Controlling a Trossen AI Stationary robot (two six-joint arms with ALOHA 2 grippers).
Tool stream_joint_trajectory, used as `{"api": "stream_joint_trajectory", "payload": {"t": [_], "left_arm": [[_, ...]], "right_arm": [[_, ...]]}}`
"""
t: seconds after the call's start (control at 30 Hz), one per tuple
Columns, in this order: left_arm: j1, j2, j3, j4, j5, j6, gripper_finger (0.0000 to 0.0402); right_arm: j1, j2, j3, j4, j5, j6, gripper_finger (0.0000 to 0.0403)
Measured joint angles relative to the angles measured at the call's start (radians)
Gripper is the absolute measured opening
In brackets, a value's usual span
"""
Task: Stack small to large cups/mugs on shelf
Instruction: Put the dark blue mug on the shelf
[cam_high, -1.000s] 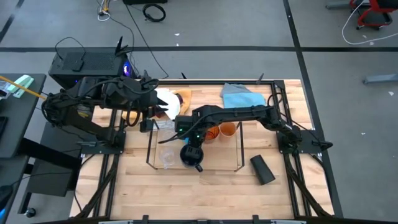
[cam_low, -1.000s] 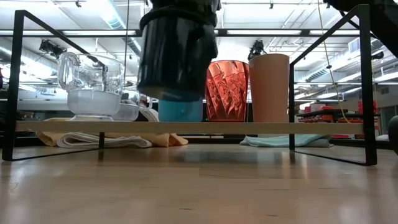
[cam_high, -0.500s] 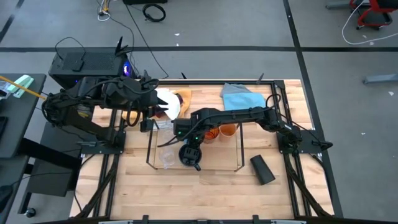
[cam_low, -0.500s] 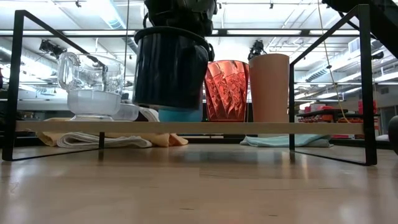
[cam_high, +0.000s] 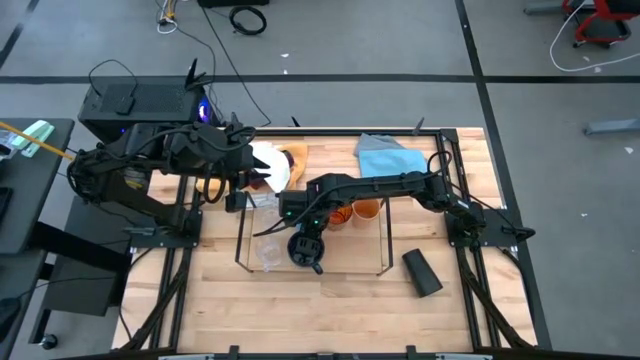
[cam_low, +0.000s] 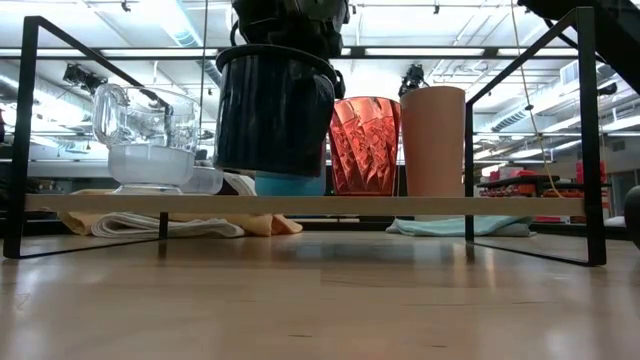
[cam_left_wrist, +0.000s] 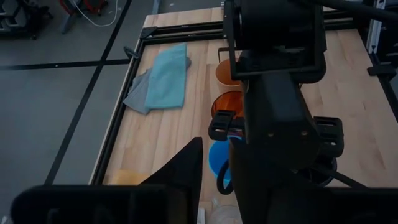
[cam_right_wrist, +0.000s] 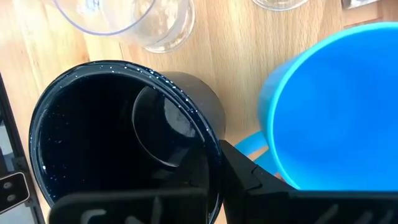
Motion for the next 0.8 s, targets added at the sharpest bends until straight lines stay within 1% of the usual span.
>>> {"api": "stream_joint_trajectory", "payload": {"t": [0.27, 0.4, 0.53, 0.67, 0.8], "left_arm": [[0.000, 0.000, 0.000, 0.000, 0.000, 0.000, 0.0084], [0.000, 0.000, 0.000, 0.000, 0.000, -0.001, 0.0087], [0.000, 0.000, 0.000, 0.000, 0.000, -0.001, 0.0082], [0.000, 0.000, 0.000, 0.000, 0.000, -0.002, 0.0078], [0.000, 0.000, 0.000, 0.000, 0.000, -0.002, 0.0083]], "right_arm": [[0.001, 0.000, -0.003, 0.003, -0.005, 0.000, 0.0015], [0.003, -0.001, -0.047, 0.008, -0.018, 0.015, 0.0015], [0.011, -0.001, -0.084, 0.032, -0.029, 0.019, 0.0015], [0.015, -0.002, -0.087, 0.040, -0.027, 0.020, 0.0017], [0.013, -0.002, -0.082, 0.054, -0.025, 0.025, 0.0015]]}}
